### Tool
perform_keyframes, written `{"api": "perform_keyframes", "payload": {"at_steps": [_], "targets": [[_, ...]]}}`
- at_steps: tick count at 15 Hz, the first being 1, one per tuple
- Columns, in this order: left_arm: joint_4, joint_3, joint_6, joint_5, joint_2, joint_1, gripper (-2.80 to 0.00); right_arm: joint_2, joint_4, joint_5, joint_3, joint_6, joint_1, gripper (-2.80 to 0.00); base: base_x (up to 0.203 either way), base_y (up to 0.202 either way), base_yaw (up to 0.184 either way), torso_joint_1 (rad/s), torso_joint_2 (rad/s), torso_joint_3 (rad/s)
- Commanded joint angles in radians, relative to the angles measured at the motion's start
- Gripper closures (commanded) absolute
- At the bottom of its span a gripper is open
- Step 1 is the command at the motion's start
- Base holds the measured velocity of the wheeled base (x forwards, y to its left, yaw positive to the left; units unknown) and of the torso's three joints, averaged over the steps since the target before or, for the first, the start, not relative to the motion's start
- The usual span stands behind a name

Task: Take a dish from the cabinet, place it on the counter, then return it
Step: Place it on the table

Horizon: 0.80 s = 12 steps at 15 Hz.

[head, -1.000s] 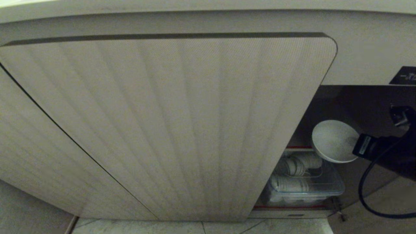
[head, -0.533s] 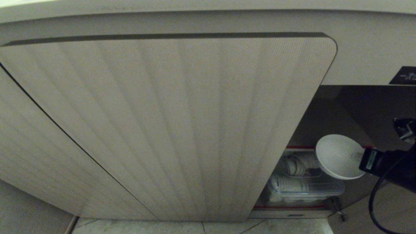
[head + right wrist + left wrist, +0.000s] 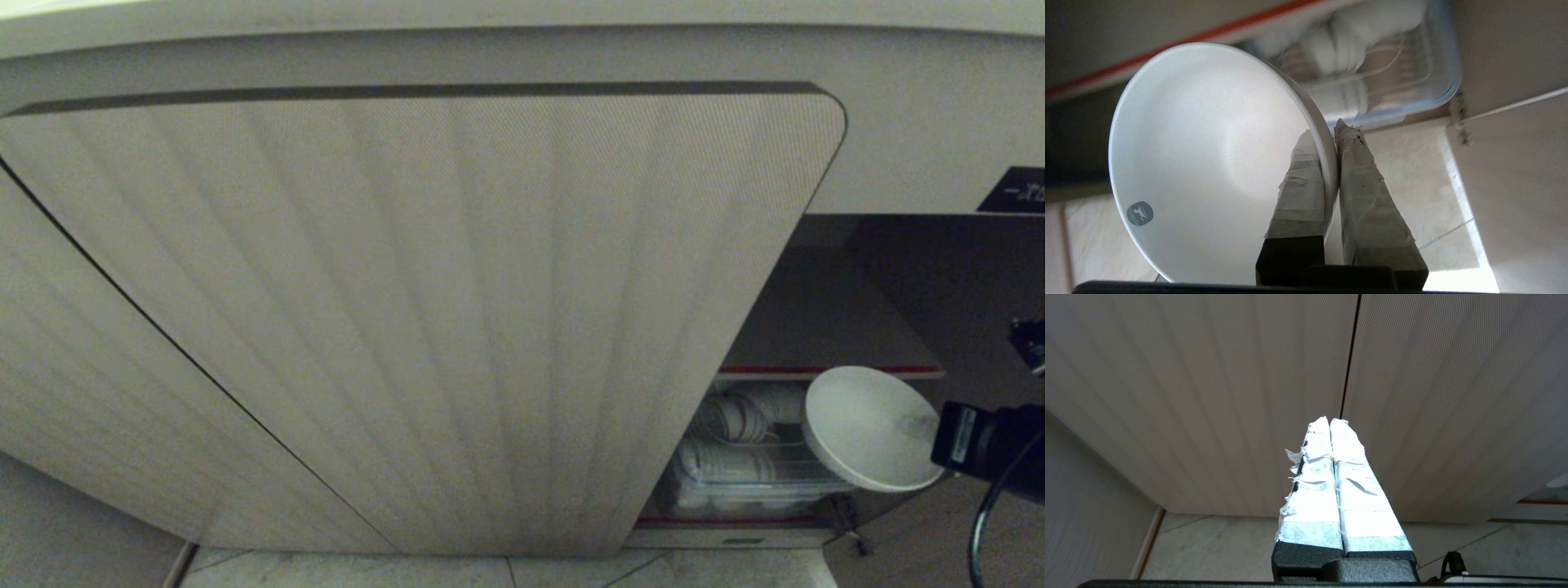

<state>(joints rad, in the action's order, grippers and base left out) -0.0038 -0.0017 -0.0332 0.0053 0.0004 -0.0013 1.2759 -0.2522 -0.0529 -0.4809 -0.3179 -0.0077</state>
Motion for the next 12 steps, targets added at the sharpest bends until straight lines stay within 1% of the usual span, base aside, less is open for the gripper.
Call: {"api": "perform_keyframes", "payload": {"at_steps": [1, 4, 6, 10, 12], "targets": [[-0.001, 0.0, -0.001, 0.001, 0.0, 0.0, 0.0, -0.071, 0.049, -0.021, 0.001, 0.001, 0.002, 0.0, 0.0, 0.0, 0.0, 0.0, 0.0, 0.0], [-0.001, 0.0, -0.001, 0.0, 0.0, 0.0, 0.0, -0.141, 0.164, -0.046, 0.003, 0.006, 0.004, 0.0, 0.0, 0.0, 0.0, 0.0, 0.0, 0.0], [-0.001, 0.0, -0.001, 0.001, 0.0, 0.0, 0.0, -0.19, 0.224, -0.07, 0.026, 0.027, 0.004, 0.0, 0.0, 0.0, 0.0, 0.0, 0.0, 0.0], [-0.001, 0.0, -0.001, 0.001, 0.0, 0.0, 0.0, -0.293, 0.231, -0.138, 0.11, 0.098, 0.008, 0.0, 0.0, 0.0, 0.0, 0.0, 0.0, 0.0], [-0.001, 0.0, -0.001, 0.001, 0.0, 0.0, 0.0, -0.322, 0.231, -0.204, 0.142, 0.136, 0.011, 0.0, 0.0, 0.0, 0.0, 0.0, 0.0, 0.0]]}}
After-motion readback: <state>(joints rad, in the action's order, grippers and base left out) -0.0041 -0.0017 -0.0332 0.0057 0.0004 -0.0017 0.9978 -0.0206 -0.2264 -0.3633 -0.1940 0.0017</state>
